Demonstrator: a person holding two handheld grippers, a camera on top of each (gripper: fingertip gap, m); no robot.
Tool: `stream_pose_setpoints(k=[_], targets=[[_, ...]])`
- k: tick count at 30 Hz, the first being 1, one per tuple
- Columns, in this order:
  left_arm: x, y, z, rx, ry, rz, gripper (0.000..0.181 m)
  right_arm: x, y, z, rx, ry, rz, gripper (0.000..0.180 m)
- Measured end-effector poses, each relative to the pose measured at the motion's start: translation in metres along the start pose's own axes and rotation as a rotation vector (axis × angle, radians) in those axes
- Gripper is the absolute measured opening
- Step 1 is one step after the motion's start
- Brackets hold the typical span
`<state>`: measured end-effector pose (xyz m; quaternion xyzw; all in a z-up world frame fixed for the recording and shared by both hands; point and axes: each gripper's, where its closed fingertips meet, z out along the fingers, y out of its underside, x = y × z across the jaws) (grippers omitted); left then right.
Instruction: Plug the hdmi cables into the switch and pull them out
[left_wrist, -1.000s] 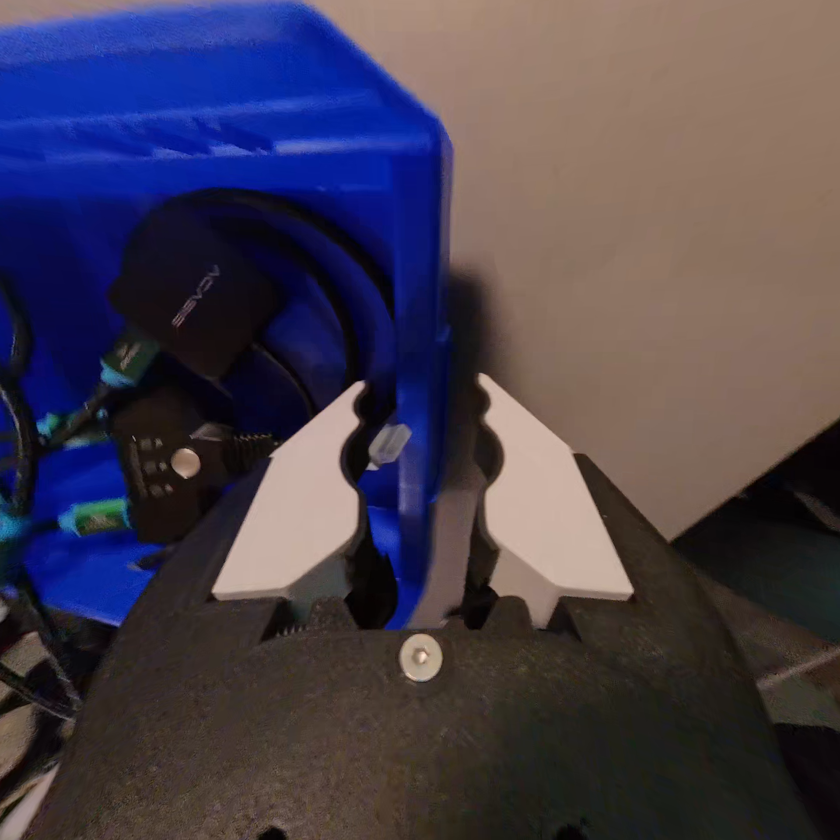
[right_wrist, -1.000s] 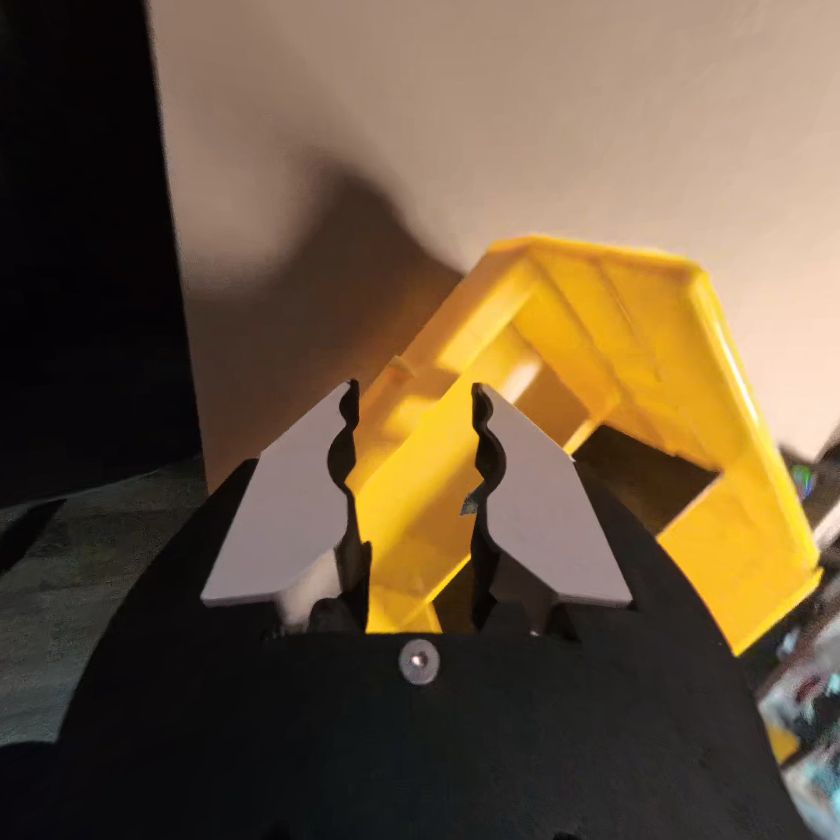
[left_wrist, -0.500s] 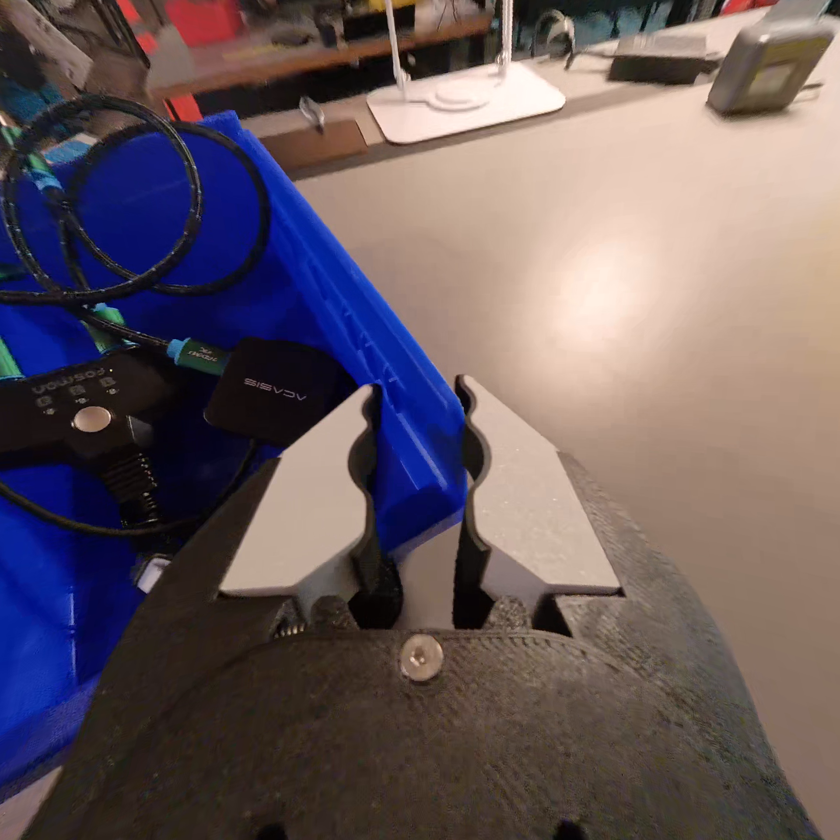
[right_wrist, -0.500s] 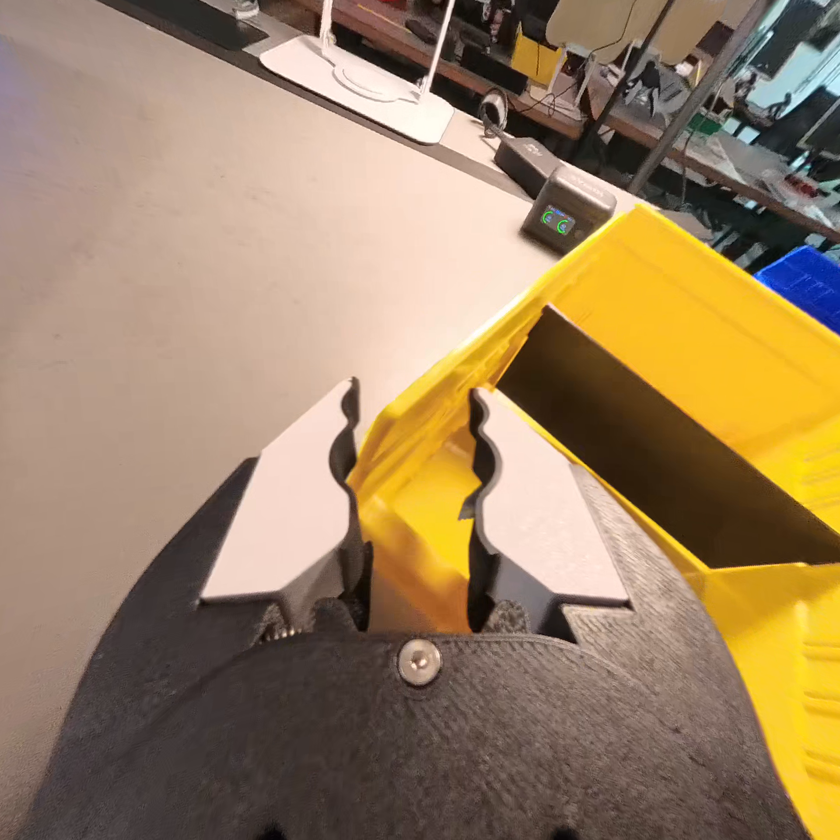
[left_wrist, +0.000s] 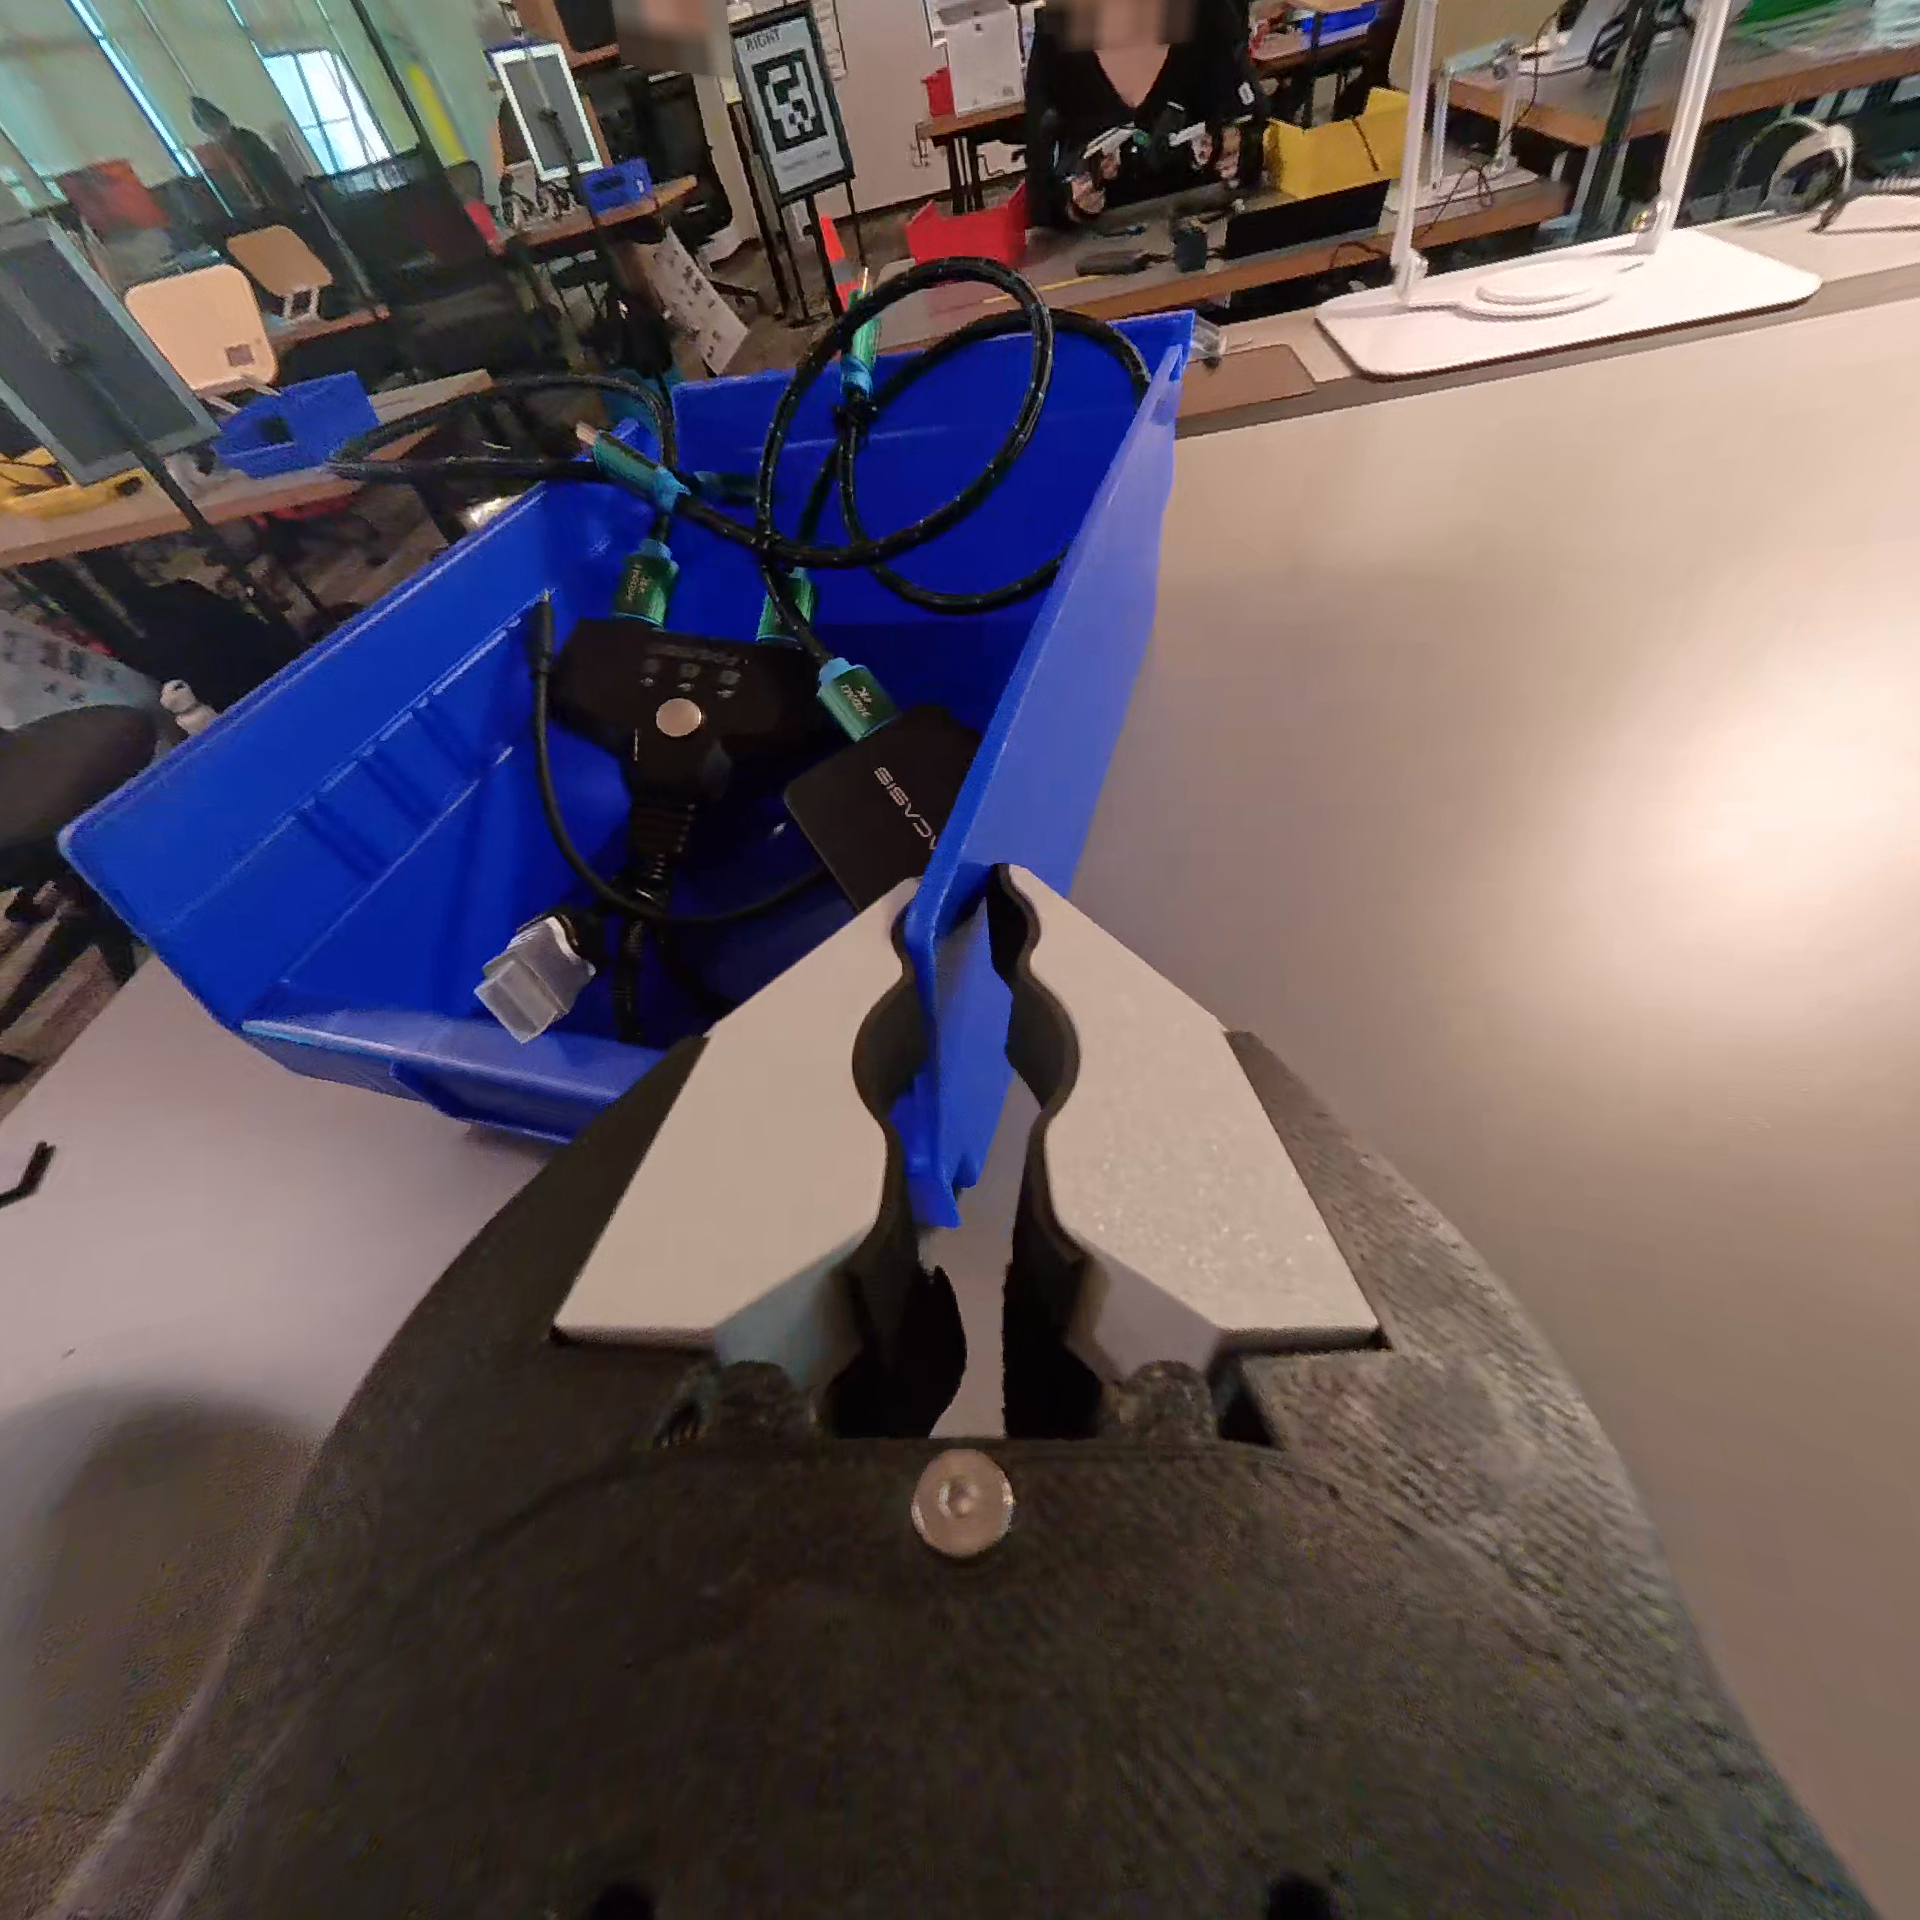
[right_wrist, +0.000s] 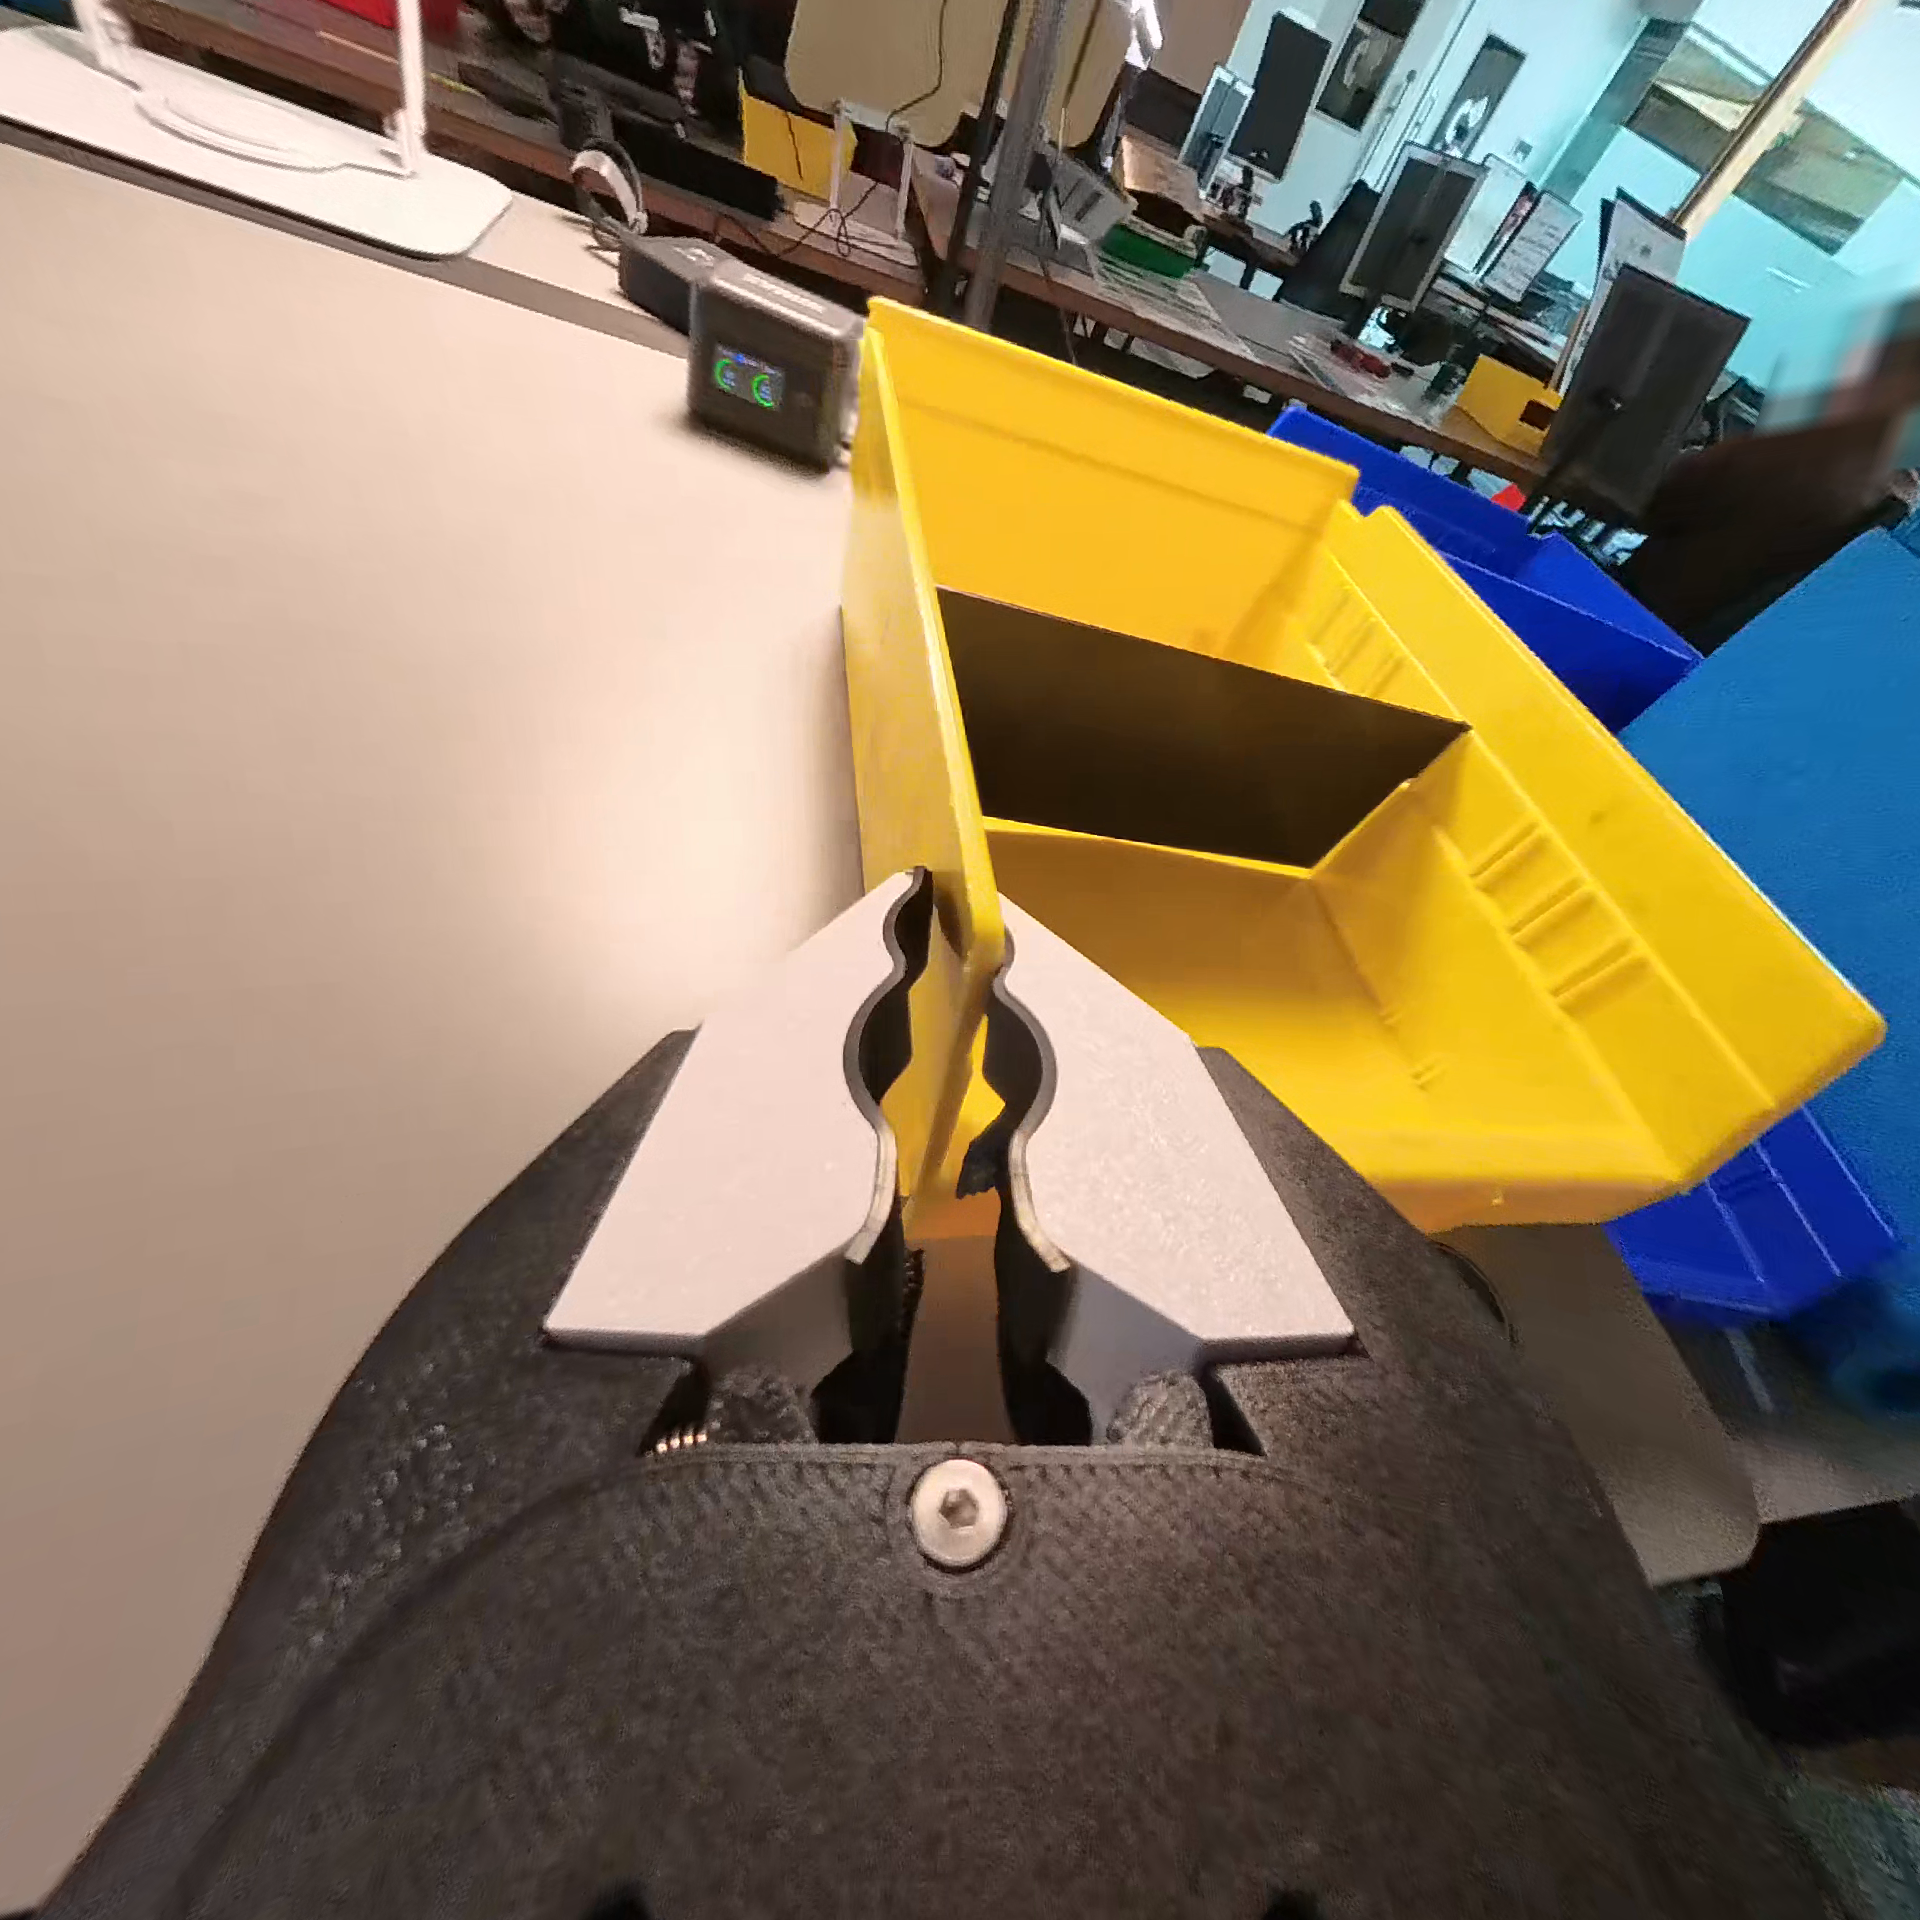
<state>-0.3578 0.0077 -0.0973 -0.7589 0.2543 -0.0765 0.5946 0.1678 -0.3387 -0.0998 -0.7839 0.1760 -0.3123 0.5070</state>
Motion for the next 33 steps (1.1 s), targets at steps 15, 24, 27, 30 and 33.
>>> stream_pose_setpoints(k=[15,24,27,30,33], targets=[[-0.061,0.012,-0.003,-0.039,-0.049,-0.033,0.005,0.02,0.002,0.021,-0.003,-0.139,-0.064,0.003],[-0.098,0.015,0.024,-0.057,-0.076,-0.048,0.005,0.025,0.004,0.023,0.022,-0.258,-0.132,0.004],[-0.106,0.015,0.03,-0.063,-0.089,-0.063,0.005,0.028,0.005,0.023,0.025,-0.281,-0.137,0.004],[-0.112,0.015,0.034,-0.067,-0.101,-0.073,0.005,0.031,0.005,0.025,0.035,-0.288,-0.124,0.004],[-0.118,0.015,0.041,-0.071,-0.112,-0.072,0.005,0.033,0.005,0.029,0.042,-0.299,-0.108,0.004]])
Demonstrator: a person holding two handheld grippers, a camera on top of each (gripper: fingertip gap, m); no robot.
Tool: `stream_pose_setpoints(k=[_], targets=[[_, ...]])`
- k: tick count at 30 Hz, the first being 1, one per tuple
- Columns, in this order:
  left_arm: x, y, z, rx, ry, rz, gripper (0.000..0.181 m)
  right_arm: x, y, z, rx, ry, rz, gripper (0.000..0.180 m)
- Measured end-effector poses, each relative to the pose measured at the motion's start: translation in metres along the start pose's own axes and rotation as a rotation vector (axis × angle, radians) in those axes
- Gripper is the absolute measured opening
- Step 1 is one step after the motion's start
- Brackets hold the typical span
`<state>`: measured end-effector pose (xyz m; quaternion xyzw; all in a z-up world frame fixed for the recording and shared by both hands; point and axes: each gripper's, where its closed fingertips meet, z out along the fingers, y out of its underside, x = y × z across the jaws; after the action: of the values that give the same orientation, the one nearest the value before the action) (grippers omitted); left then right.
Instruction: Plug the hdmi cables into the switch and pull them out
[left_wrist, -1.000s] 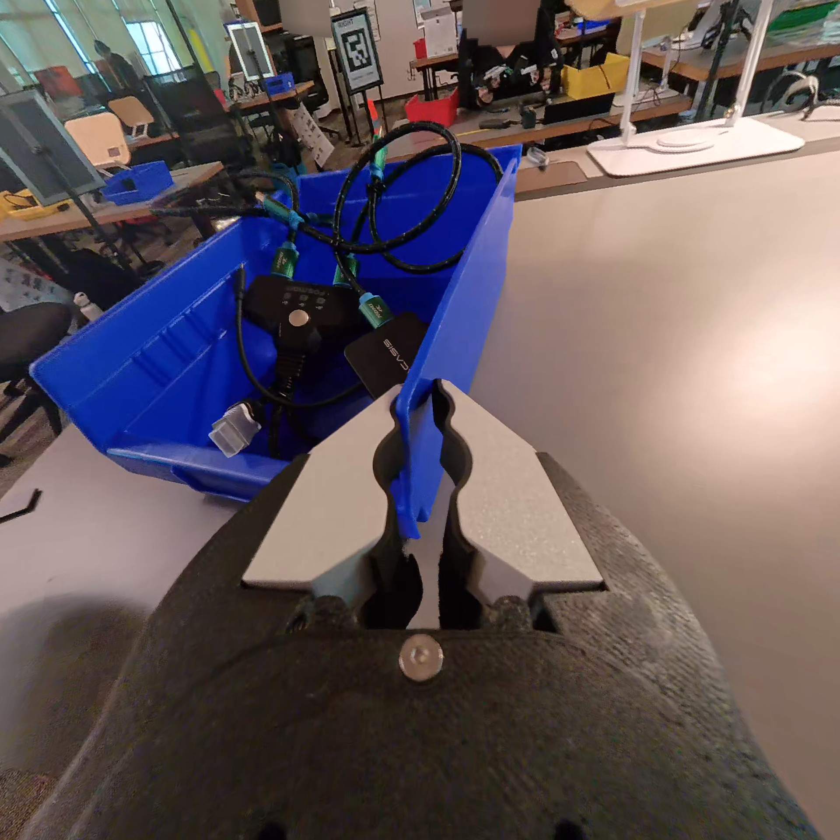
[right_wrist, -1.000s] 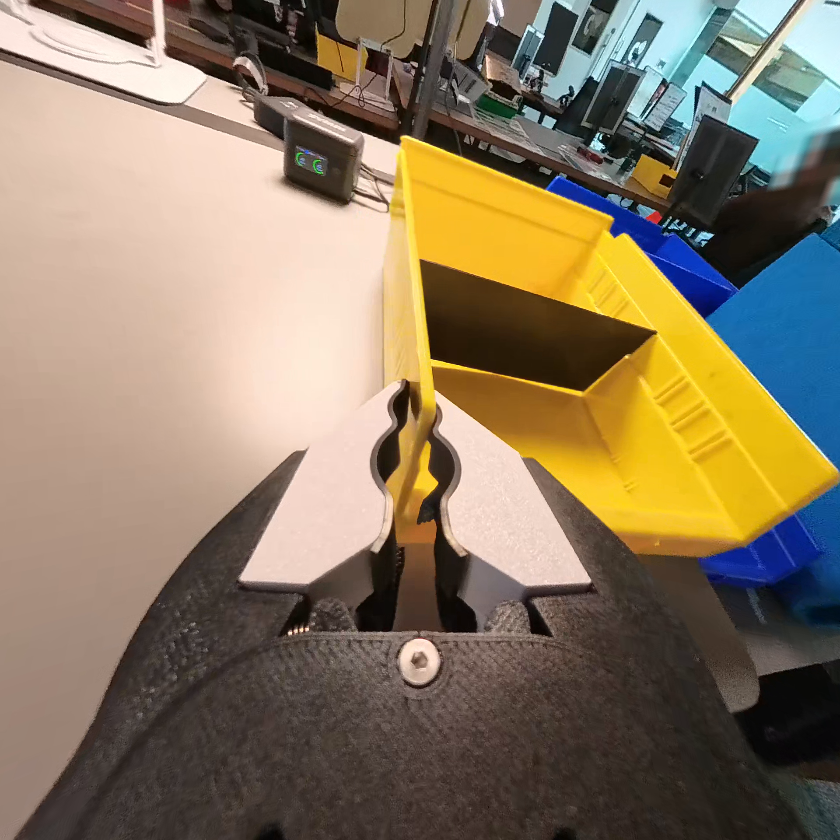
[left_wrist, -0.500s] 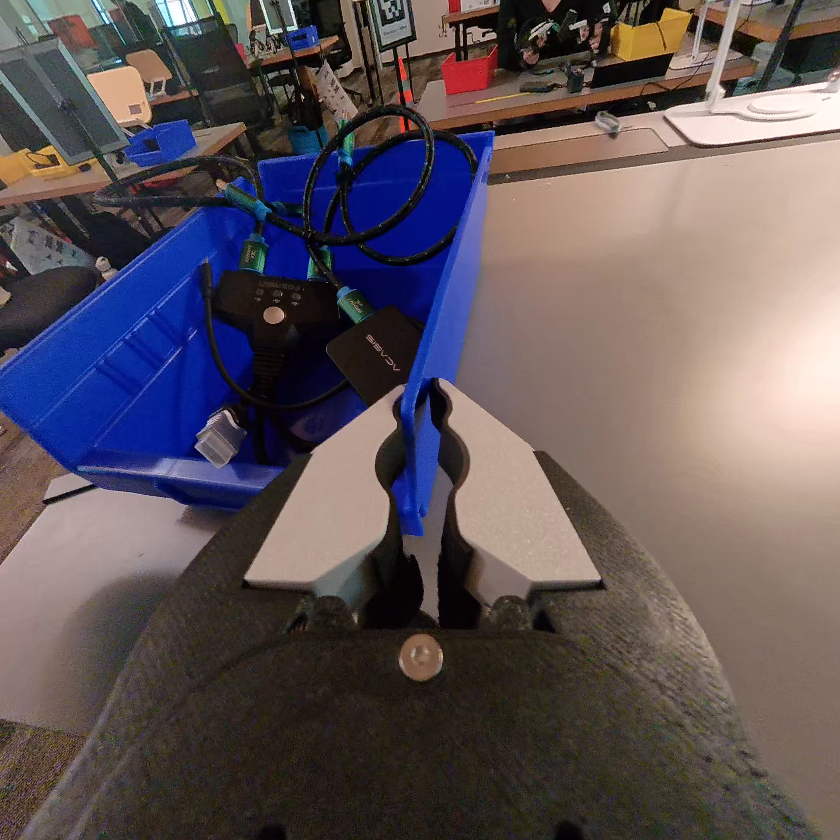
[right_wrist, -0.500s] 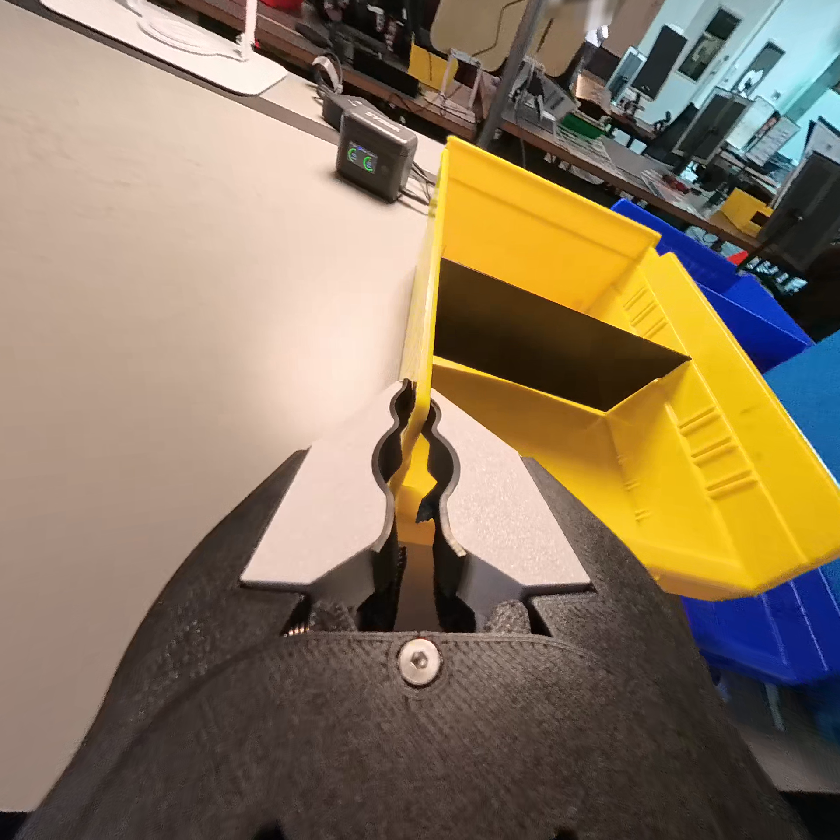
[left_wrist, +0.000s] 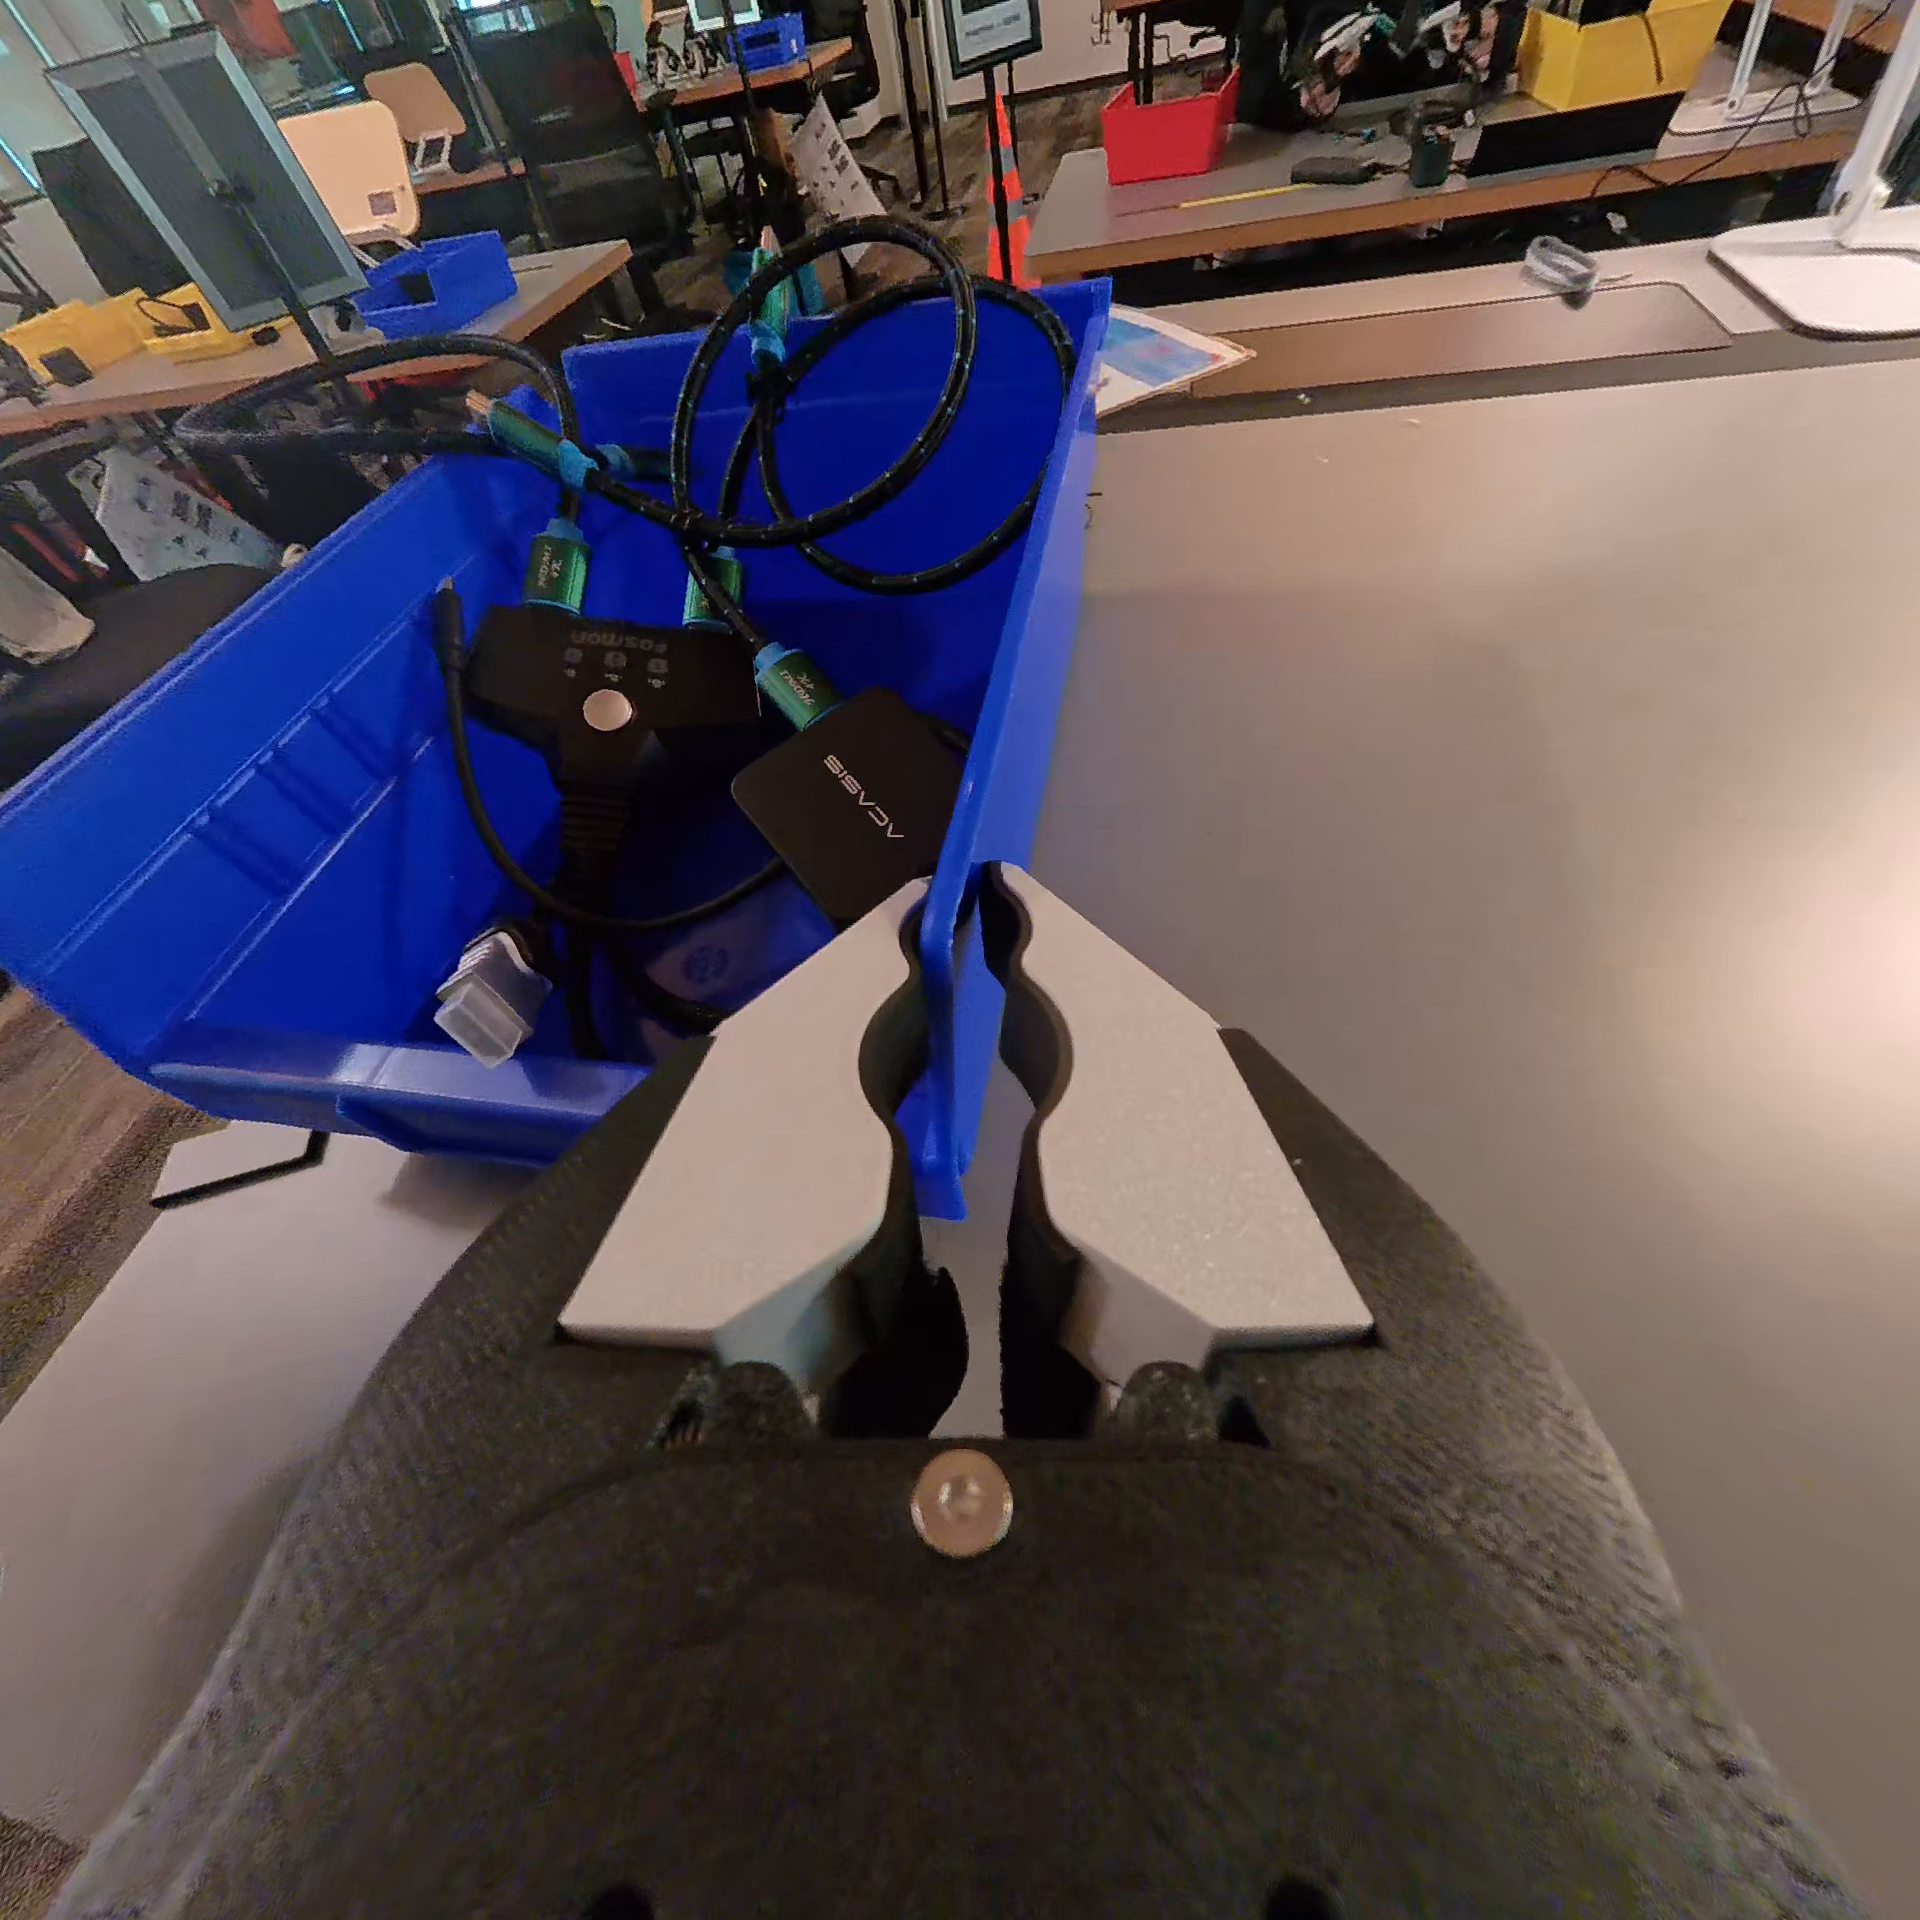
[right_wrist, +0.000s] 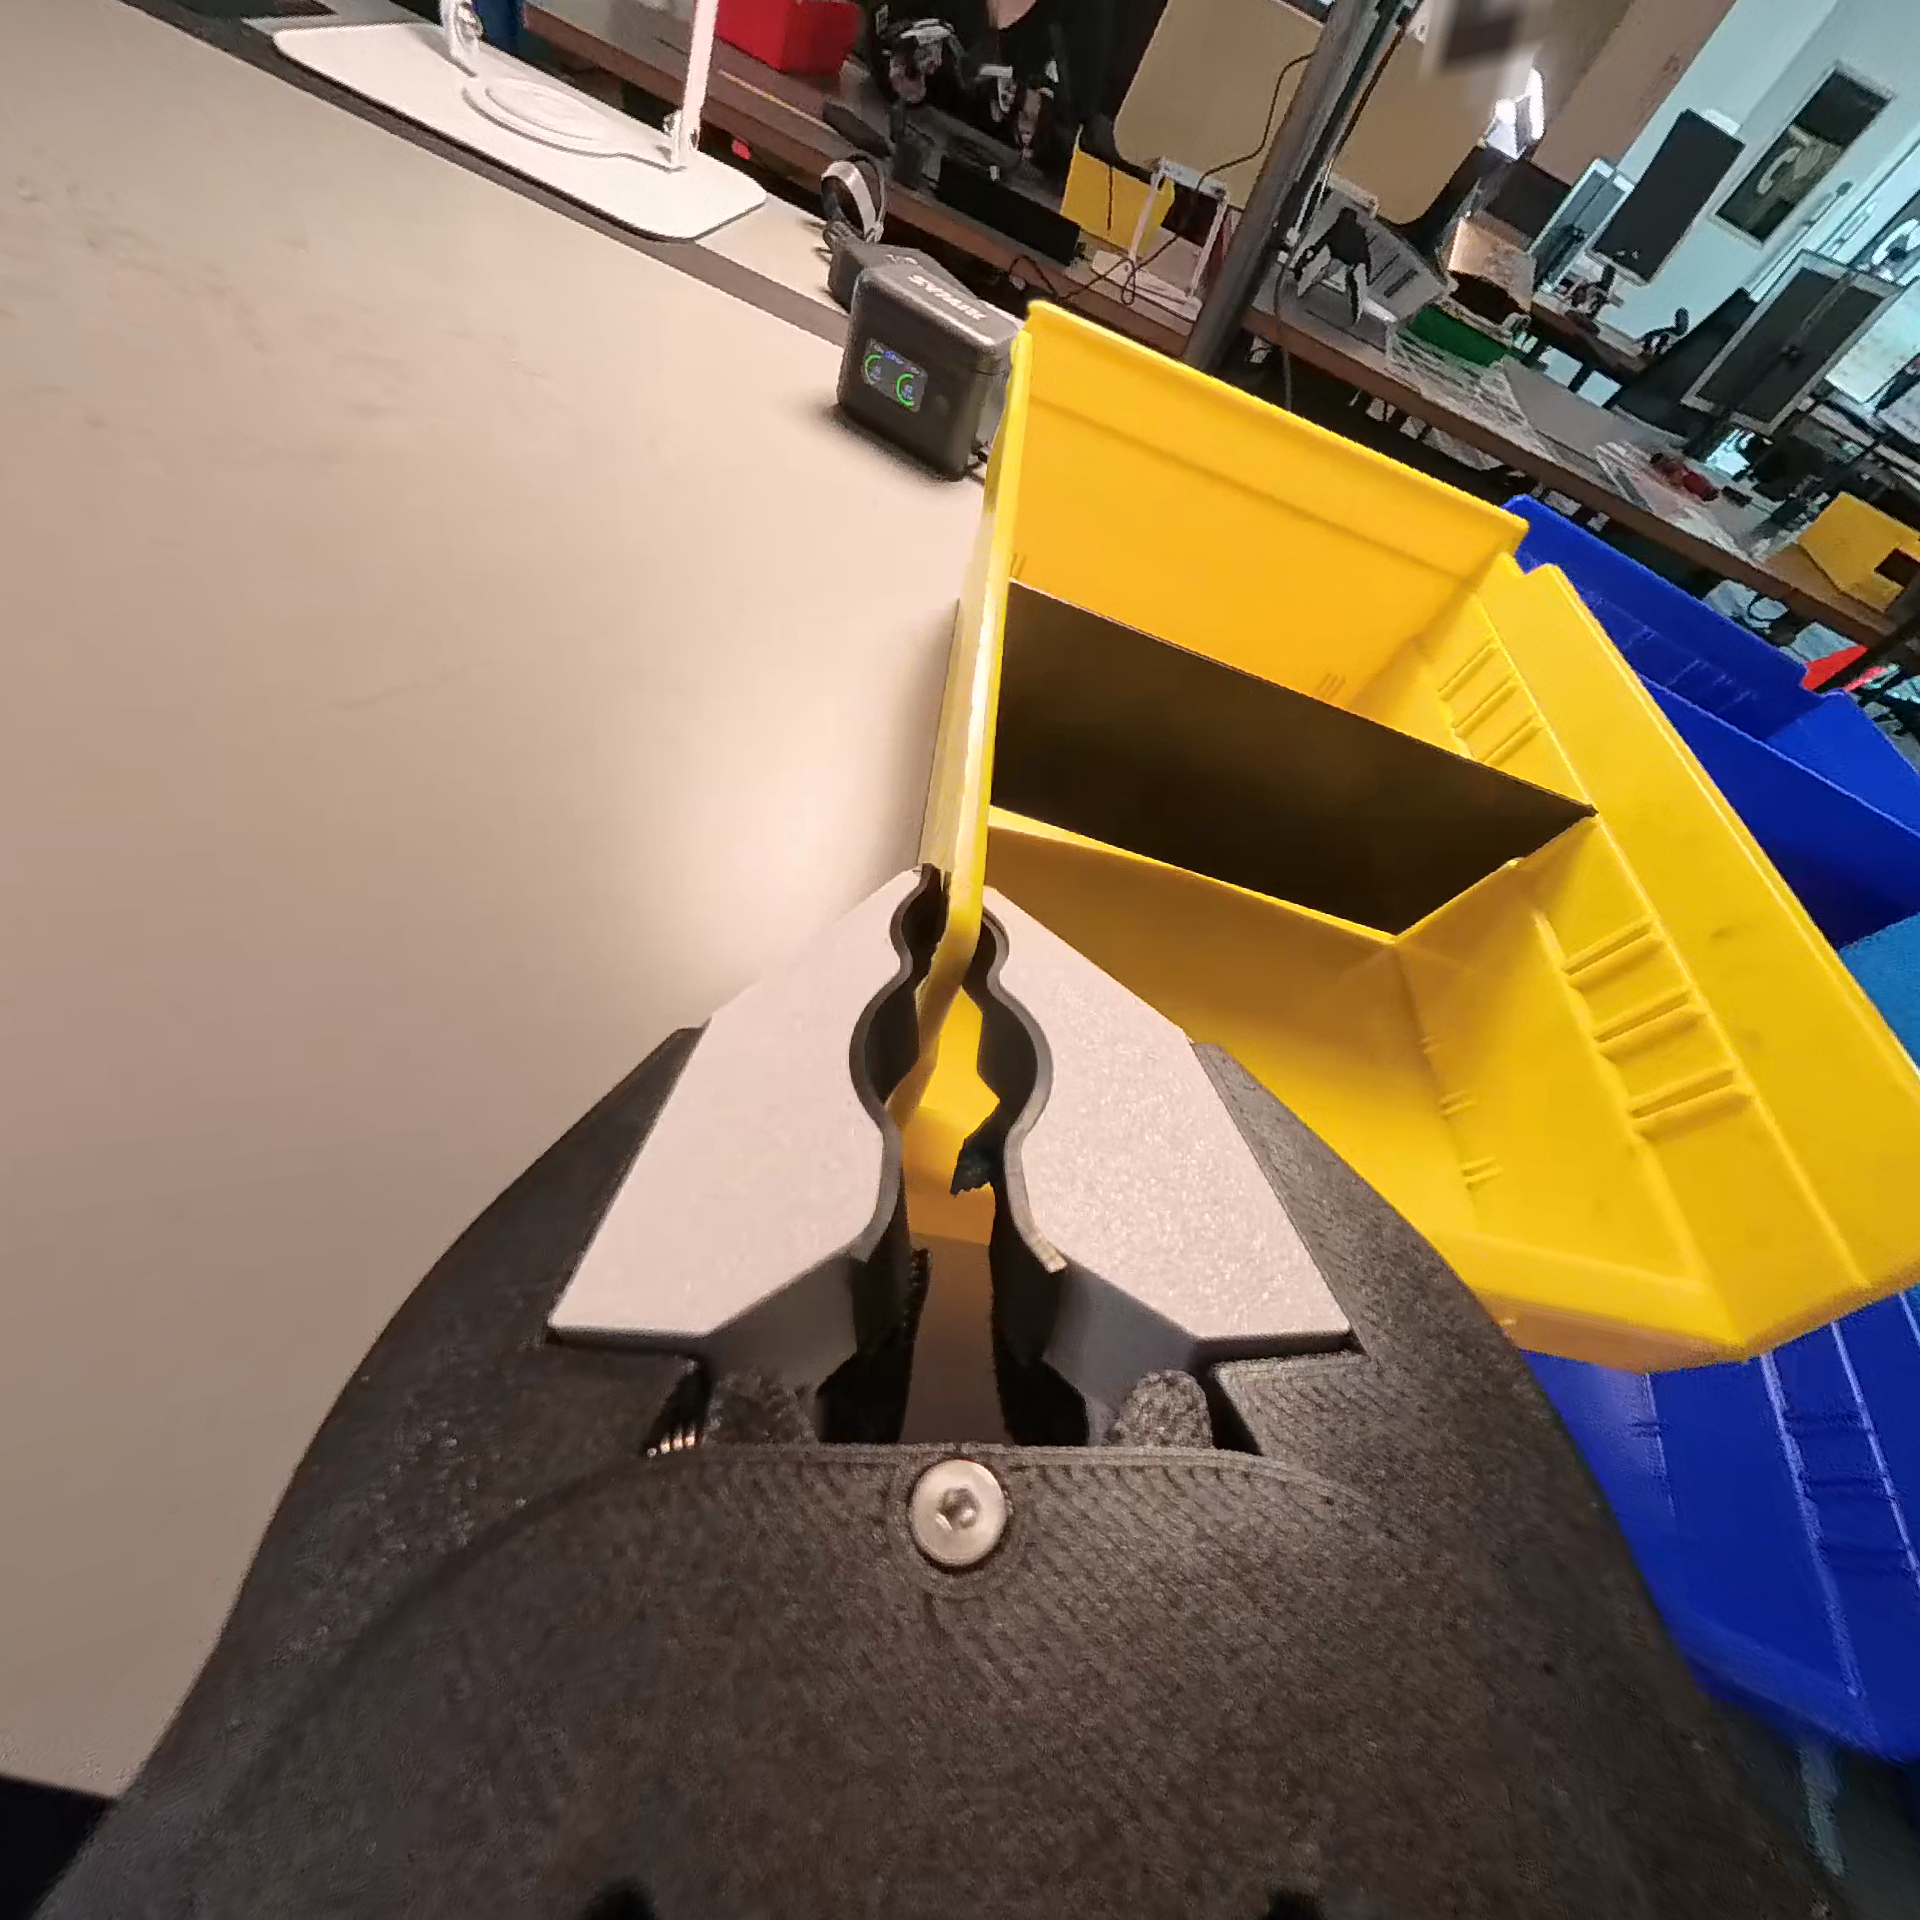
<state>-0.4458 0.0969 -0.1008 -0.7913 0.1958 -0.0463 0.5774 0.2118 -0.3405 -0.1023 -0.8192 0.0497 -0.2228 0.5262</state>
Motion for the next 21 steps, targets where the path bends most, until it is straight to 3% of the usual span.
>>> stream_pose_setpoints(k=[14,17,21], targets=[[-0.004,-0.005,0.013,-0.028,0.034,-0.019,0.004,-0.004,-0.003,-0.003,0.018,-0.007,0.041,0.007],[0.003,-0.02,-0.01,-0.037,0.089,-0.01,0.024,-0.005,-0.01,-0.029,0.018,-0.008,0.048,0.03],[-0.003,-0.062,-0.038,0.054,0.101,0.009,0.043,-0.009,-0.033,-0.064,0.056,-0.025,0.027,0.031]])
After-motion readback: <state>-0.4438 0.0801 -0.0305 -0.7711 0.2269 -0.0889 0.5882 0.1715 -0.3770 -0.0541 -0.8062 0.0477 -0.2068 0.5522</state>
